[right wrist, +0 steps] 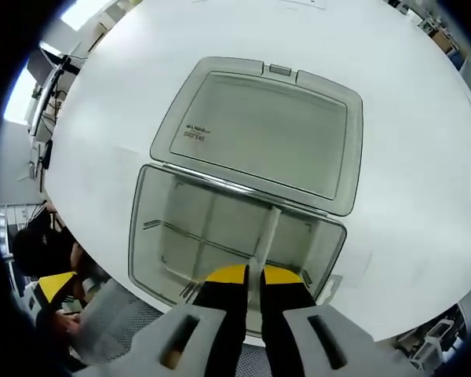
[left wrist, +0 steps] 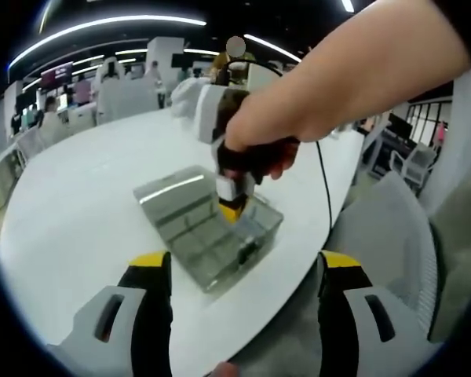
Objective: Insert the divider into the dual guide fixture by aligning both edges with the guide slots and pushing it downward to the bottom, including one-sided entry, uneven engagement, binding, and posture correction.
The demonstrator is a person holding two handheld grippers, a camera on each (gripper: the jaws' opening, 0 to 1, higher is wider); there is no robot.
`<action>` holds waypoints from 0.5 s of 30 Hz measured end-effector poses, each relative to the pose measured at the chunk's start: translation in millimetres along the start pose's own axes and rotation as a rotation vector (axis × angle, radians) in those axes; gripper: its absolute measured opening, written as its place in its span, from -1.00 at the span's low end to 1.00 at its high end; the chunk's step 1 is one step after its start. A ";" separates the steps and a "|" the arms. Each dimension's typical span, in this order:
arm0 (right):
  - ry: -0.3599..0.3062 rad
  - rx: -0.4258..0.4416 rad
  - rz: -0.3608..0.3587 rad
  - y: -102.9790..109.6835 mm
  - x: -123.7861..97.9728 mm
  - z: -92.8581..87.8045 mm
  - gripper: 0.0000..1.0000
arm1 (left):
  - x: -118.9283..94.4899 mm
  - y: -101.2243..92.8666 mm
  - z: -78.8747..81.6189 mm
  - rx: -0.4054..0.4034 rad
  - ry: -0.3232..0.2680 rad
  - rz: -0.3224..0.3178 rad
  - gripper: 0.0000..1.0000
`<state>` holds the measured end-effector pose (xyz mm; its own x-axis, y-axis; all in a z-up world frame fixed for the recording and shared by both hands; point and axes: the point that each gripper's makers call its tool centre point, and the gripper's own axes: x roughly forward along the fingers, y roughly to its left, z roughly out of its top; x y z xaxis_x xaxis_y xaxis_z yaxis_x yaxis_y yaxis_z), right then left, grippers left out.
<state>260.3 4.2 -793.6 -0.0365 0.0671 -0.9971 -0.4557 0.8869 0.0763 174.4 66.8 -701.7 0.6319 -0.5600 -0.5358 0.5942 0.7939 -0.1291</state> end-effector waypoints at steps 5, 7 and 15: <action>-0.006 -0.014 -0.018 1.9 0.4 -0.2 -1.00 | -0.1 -0.2 0.1 0.000 -0.001 -0.001 0.47; -0.009 -0.016 -0.023 1.2 0.7 0.3 -1.00 | -0.1 -0.2 0.2 -0.001 -0.002 -0.002 0.47; -0.020 -0.027 -0.054 3.0 0.6 0.0 -1.00 | -0.3 -0.1 0.7 -0.002 -0.005 -0.001 0.47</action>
<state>259.0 6.9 -794.0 0.0067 0.0293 -0.9995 -0.4807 0.8766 0.0225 174.5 66.7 -700.9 0.6340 -0.5617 -0.5315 0.5933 0.7941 -0.1315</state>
